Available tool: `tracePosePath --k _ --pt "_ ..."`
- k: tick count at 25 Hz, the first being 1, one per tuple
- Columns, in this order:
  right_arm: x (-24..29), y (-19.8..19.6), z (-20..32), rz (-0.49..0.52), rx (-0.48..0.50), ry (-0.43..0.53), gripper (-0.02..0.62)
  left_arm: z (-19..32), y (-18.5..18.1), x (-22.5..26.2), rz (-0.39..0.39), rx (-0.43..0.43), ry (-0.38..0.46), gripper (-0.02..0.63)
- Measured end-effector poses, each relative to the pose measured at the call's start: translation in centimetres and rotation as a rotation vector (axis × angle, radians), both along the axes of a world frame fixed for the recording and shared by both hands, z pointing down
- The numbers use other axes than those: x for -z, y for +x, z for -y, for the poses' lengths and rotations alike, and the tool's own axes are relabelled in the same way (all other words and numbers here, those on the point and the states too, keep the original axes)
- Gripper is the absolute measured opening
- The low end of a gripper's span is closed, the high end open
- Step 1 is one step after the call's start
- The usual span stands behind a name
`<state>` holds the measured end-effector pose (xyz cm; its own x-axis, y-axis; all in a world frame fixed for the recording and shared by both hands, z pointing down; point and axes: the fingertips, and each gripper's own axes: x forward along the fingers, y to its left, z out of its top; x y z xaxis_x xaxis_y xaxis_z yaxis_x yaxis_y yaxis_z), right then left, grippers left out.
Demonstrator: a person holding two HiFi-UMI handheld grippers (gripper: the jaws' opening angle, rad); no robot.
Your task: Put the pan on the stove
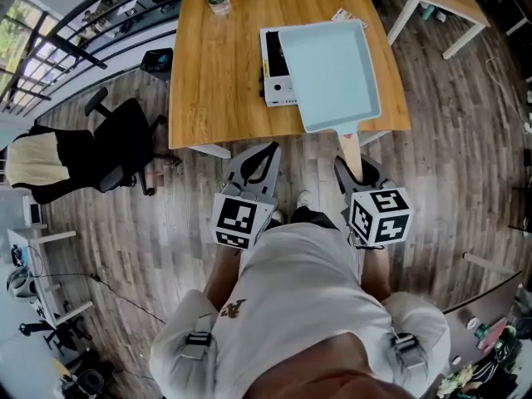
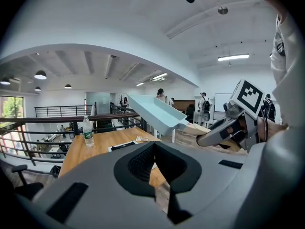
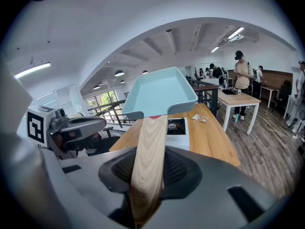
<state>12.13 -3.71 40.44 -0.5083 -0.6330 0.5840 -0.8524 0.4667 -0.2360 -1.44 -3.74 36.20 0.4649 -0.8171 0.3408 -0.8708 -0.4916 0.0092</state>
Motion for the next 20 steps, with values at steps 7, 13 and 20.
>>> tracePosePath --k 7,13,20 --pt "0.2 1.1 1.8 0.014 0.042 0.009 0.123 1.3 1.8 0.4 0.012 0.025 0.008 0.018" --pt "0.3 1.6 3.0 0.025 0.070 0.014 0.123 1.7 3.1 0.4 0.022 0.036 0.004 0.018" --pt "0.2 0.6 4.8 0.027 0.094 0.005 0.123 2.9 2.6 0.1 0.018 0.052 -0.008 0.018"
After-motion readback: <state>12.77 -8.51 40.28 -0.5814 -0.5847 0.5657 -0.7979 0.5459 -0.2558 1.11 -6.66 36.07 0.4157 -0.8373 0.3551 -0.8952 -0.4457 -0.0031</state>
